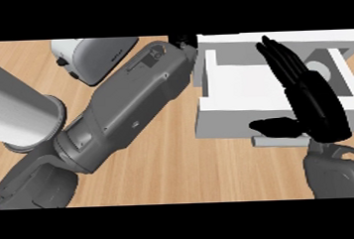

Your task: Pick up the can, place it into the drawer and close the drawer

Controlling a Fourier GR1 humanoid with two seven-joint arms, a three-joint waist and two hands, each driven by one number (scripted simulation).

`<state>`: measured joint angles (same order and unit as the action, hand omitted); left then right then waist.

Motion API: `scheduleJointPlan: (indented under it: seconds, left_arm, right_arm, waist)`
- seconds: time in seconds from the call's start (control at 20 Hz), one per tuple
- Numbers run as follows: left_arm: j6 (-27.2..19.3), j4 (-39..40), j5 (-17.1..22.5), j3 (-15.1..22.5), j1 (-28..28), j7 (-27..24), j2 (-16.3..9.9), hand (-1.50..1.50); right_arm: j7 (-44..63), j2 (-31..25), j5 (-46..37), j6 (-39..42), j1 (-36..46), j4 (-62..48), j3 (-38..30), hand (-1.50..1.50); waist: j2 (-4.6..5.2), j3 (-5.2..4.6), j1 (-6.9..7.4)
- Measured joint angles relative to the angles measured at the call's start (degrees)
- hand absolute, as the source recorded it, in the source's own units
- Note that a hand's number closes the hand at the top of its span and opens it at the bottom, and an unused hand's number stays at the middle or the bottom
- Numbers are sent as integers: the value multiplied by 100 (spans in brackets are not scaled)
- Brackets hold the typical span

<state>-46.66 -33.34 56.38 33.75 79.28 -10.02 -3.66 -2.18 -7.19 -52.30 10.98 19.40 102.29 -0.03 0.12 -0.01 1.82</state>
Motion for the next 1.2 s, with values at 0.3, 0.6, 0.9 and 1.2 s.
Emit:
scheduleJointPlan:
  seconds: [0.3, 0.6, 0.9, 1.2]
  left_arm:
    - [-20, -341, -168, -10, -165, 291, -404, -150]
    - [-141, -992, -347, 53, -501, 594, -793, -150]
    - [-134, -1526, -517, 29, -785, 939, -1273, -150]
    - [-125, -2054, -656, 21, -1078, 1147, -1588, -150]
  right_arm:
    - [-198, -133, -822, -563, 680, -1471, 247, -150]
    - [-306, -37, -1349, -1497, 1298, -3200, 142, -150]
    - [-446, -63, -1765, -2410, 1927, -4662, -21, -150]
    - [-544, -114, -2017, -3330, 2500, -5831, -272, -150]
  waist:
    - [0, 0, 11]
    - [-3, 3, 83]
    - [-31, -35, 74]
    - [-64, -83, 134]
